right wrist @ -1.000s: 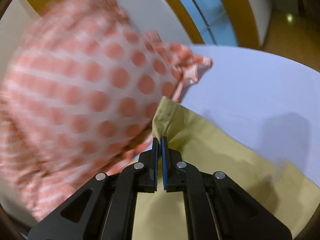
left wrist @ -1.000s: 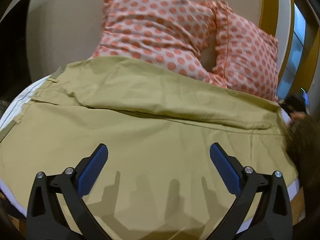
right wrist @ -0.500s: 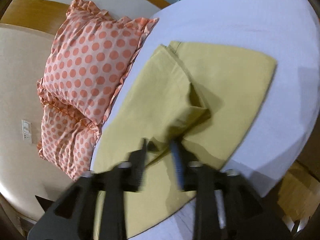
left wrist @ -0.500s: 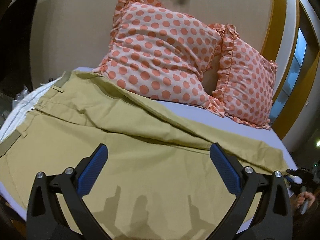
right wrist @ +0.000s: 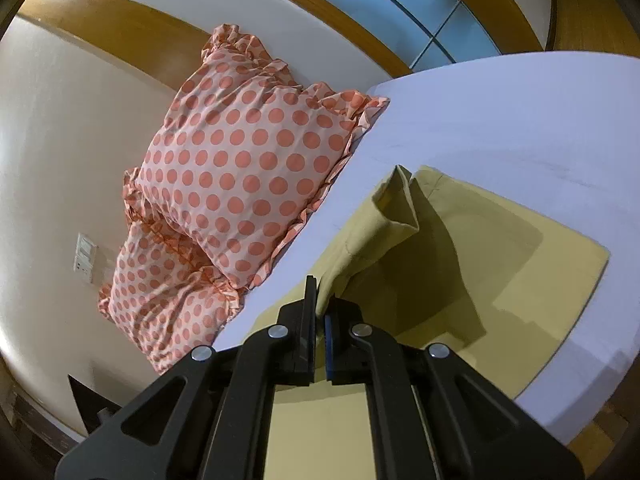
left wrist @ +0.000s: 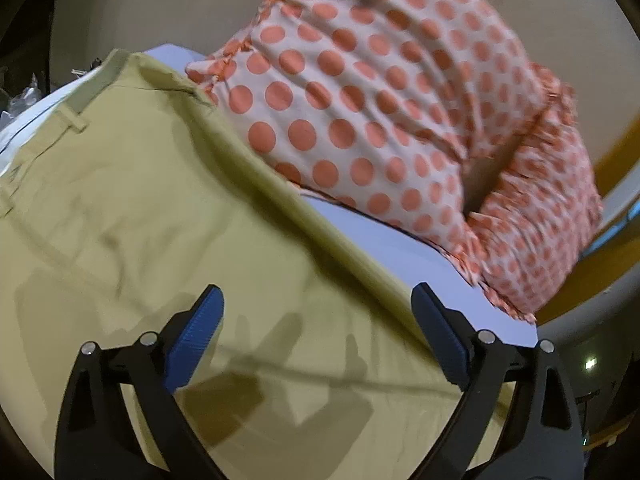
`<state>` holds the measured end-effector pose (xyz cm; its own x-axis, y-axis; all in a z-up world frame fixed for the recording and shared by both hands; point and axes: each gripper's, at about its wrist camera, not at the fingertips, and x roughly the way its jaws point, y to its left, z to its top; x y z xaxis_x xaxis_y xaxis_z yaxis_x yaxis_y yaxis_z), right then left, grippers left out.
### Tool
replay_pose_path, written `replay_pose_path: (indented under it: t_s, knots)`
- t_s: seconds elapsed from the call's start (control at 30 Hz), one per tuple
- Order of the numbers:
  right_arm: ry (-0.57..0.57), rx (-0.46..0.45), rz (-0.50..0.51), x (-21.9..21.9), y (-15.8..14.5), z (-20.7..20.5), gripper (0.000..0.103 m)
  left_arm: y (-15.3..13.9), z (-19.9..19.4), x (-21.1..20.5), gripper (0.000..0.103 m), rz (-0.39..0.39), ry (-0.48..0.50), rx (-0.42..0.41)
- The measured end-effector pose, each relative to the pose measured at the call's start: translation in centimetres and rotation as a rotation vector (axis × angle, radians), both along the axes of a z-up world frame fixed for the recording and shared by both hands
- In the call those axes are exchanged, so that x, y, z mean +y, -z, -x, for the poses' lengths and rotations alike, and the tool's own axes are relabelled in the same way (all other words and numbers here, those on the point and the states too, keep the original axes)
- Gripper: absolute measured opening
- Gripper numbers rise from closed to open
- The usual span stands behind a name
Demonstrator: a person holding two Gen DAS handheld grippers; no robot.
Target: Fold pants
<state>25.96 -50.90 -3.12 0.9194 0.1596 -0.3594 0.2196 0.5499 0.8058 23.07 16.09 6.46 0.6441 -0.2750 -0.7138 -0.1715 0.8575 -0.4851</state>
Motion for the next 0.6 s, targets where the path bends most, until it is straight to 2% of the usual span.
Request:
replay_pose_path:
  t_s: [0.1, 0.13, 0.17, 0.2, 0.23, 0.27, 0.33, 0.37, 0.43, 0.47, 0.53, 0.6]
  knots:
    - [0.0, 0.002, -0.005, -0.1, 0.3, -0.8, 0.003, 1.1, -4.6, 0.6, 0.078, -0.012, -0.039, 0.088]
    - [0.0, 0.001, -0.008, -0.1, 0.4, -0.9, 0.003, 1.4, -5.6, 0.9, 0.063, -0.01, -0.049, 0.108]
    - [0.001, -0.002, -0.015, 0.2, 0.4, -0.3, 0.003, 2.0, -6.8, 1.3, 0.028, -0.005, -0.067, 0.136]
    - [-0.001, -0.008, -0.022, 0.5, 0.7, 1.1, 0.003, 2.6, -7.5, 1.8, 0.009, 0.008, -0.077, 0.153]
    - [-0.002, -0.014, -0.025, 0.6, 0.4, 1.2, 0.003, 3.0, -7.6, 2.3, 0.005, 0.042, -0.088, 0.164]
    - [-0.004, -0.023, -0.024, 1.0, 0.0, 3.1, 0.003, 2.9, -6.9, 2.7, 0.004, 0.066, -0.102, 0.153]
    - [0.002, -0.044, -0.001, 1.5, -1.2, 7.3, 0.003, 1.4, -4.1, 2.8, 0.004, 0.031, -0.09, 0.081]
    - [0.01, -0.052, 0.013, 1.6, -1.8, 8.2, 0.003, 0.0, -1.3, 2.8, 0.004, 0.007, -0.074, 0.029]
    - [0.029, -0.062, 0.035, 1.4, -2.6, 9.9, 0.003, -1.6, 3.8, 3.2, 0.004, 0.007, -0.059, -0.039]
    - [0.039, -0.06, 0.045, 1.4, -2.8, 11.2, 0.003, -2.3, 7.6, 3.6, 0.005, 0.011, -0.054, -0.076]
    - [0.054, -0.043, 0.063, 1.9, -2.7, 13.6, 0.003, -2.4, 12.8, 3.9, 0.007, 0.0, -0.056, -0.099]
    - [0.063, -0.02, 0.069, 2.7, -2.1, 15.9, 0.003, -0.9, 18.5, 4.2, 0.007, 0.003, -0.068, -0.096]
